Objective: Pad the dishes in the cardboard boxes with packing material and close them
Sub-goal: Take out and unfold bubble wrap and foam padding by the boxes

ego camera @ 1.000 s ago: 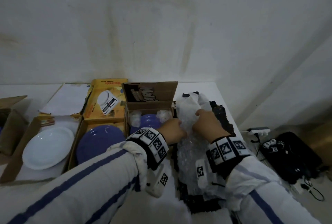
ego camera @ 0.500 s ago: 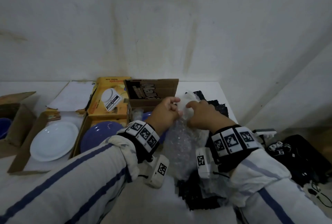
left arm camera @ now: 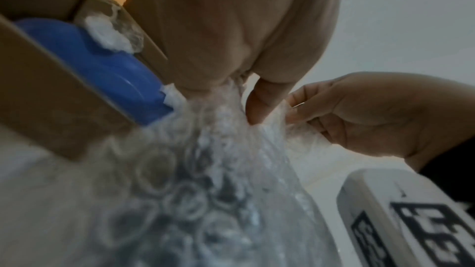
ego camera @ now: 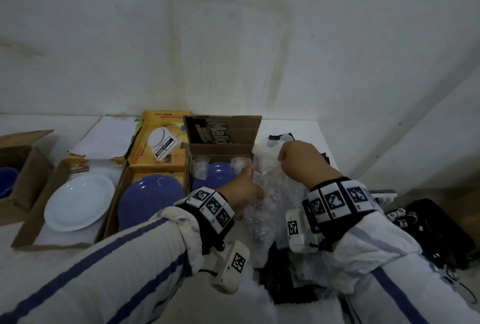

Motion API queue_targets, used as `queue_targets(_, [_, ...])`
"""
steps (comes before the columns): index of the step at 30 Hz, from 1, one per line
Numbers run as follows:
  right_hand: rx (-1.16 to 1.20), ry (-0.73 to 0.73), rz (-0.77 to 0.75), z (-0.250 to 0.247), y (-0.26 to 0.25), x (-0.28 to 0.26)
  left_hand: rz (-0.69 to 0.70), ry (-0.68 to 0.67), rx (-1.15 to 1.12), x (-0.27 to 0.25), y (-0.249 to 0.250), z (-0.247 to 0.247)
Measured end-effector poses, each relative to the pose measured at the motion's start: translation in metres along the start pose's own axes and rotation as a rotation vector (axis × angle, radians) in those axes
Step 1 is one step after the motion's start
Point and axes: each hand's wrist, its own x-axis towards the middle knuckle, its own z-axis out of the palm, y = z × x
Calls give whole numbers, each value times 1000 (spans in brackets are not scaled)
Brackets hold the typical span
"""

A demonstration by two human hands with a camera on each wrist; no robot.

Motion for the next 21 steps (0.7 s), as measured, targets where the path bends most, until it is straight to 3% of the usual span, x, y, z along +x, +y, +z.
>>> queue_targets(5, [118,169,50,-16,11,-6,24,-42,215,5,-11,9])
queue_targets(9, [207,314,38,-38,12,-11,110,77,365,24,-26,-5])
queue_targets(11, [199,324,-39,-45,4,-13,226,243,217,8,-7,-10])
queue_targets(13, [169,316,-167,-48,-9,-17,315,319,92,-5,10,-17])
queue_targets(17, [221,297,-420,-50,-38,-29,468,243,52,-18,28,-37])
queue_targets(19, [391,279,-468,-51,-50,-32,476,197,-64,-21,30,-48])
queue_targets(21, [627,284,-455,-51,-55,-31,524,252,-158,-29,32,-59])
